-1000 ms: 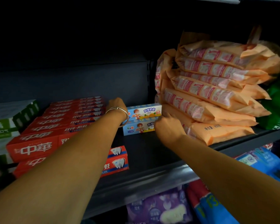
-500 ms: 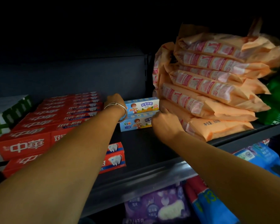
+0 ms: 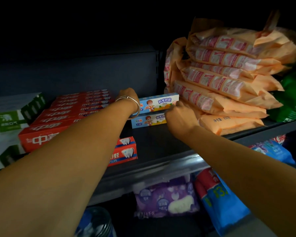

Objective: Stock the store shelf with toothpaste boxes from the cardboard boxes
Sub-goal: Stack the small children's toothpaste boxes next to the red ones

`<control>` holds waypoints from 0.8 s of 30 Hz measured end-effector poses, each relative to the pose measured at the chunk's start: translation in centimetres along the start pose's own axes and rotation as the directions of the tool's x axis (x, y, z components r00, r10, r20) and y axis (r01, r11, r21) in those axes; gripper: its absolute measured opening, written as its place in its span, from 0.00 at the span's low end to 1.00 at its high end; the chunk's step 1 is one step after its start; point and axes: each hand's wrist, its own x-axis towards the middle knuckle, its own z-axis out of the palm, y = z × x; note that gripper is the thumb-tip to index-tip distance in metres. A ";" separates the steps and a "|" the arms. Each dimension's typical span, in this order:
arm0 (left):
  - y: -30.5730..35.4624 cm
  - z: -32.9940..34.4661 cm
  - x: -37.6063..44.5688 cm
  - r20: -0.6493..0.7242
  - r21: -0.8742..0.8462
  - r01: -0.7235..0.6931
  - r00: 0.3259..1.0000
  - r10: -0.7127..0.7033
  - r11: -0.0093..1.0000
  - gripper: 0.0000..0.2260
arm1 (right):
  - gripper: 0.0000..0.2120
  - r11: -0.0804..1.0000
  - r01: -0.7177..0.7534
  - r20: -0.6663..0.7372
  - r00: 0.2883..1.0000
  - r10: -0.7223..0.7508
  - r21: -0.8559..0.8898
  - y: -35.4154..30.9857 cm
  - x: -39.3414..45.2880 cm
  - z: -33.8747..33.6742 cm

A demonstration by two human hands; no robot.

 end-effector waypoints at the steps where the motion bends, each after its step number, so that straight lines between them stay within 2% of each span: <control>1: -0.1 -0.2 -0.5 0.012 0.000 -0.003 1.000 0.003 1.000 0.15 | 0.15 1.000 -0.006 -0.005 1.000 0.006 -0.007 0.1 -0.3 -0.3; 7: -0.6 -0.1 -3.6 0.103 0.020 0.004 0.995 -0.007 1.000 0.17 | 0.17 1.000 -0.016 0.041 0.999 0.015 0.021 0.2 -3.1 -1.2; 13: -0.3 1.0 -4.3 0.114 0.146 -0.024 0.993 0.008 0.989 0.21 | 0.17 0.999 0.025 0.144 0.989 -0.031 0.046 -0.4 -3.9 -0.8; 20: -0.6 2.2 -3.4 0.144 0.142 -0.009 0.989 -0.012 0.990 0.19 | 0.18 0.998 0.035 0.178 0.983 -0.043 0.047 -0.7 -2.6 0.1; 24: -0.8 2.3 -3.1 0.141 0.145 -0.001 0.990 -0.019 0.989 0.22 | 0.17 0.998 0.012 0.195 0.981 -0.023 0.058 -0.8 -2.3 0.5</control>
